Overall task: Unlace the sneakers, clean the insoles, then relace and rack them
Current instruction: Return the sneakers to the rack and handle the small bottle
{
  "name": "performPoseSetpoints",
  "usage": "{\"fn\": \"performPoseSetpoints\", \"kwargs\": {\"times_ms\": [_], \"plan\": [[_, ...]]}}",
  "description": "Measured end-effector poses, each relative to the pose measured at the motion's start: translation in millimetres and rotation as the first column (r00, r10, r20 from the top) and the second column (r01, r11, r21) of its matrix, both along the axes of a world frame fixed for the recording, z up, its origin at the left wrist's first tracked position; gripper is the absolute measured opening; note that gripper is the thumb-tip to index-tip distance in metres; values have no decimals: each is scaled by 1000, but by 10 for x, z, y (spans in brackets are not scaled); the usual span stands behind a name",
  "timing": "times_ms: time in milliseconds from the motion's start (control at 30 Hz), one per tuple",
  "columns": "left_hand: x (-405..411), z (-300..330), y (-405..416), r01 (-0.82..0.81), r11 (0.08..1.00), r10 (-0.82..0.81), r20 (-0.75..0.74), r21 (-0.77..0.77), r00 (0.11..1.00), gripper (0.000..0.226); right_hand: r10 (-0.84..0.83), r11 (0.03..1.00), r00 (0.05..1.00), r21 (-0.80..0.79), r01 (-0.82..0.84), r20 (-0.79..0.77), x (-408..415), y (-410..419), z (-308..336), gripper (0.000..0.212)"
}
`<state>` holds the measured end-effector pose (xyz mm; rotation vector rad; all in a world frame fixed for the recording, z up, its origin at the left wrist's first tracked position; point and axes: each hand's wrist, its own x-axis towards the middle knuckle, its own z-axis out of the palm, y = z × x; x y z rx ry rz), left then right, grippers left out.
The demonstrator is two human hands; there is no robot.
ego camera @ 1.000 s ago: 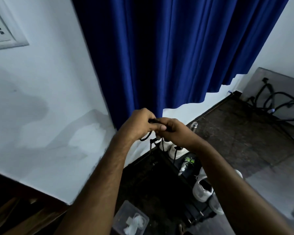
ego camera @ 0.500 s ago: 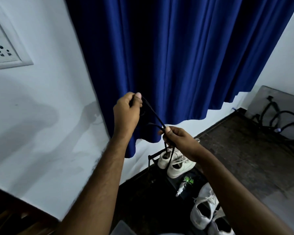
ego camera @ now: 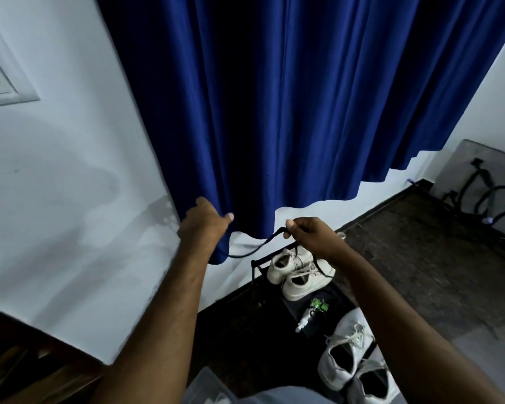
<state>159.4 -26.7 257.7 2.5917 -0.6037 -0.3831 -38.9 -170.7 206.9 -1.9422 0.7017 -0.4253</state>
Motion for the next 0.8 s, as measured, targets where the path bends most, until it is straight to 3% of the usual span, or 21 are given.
{"fn": "performPoseSetpoints", "kwargs": {"times_ms": [67, 167, 267, 367, 467, 600, 800], "plan": [[-139, -19, -41, 126, 990, -129, 45, 64, 991, 65, 94, 994, 995, -47, -96, -35, 55, 32, 106, 37], [-295, -94, -206, 367, 895, -408, -134, -251, 903, 67, 247, 949, 958, -163, -269, -142, 175, 73, 226, 36], [-439, -81, -254, 361, 792, -551, -321, -492, 771, 50, 303, 913, 939, -232, -334, -161, 258, 61, 296, 34], [-432, -84, -193, 323, 740, -591, -340, -590, 732, 50, 323, 904, 939, -255, -342, -115, 209, 24, 415, 18], [-361, -65, -105, 358, 692, -644, -312, -627, 698, 30, 312, 919, 944, -217, -329, -110, 129, -27, 466, 17], [-281, -60, -50, 374, 681, -627, -239, -629, 741, 12, 285, 933, 955, -205, -296, -84, 90, -66, 398, 22], [-240, -84, -62, 138, 722, -336, -169, -679, 926, 20, 246, 962, 969, -123, -243, 11, 17, -66, 305, 28]]}}
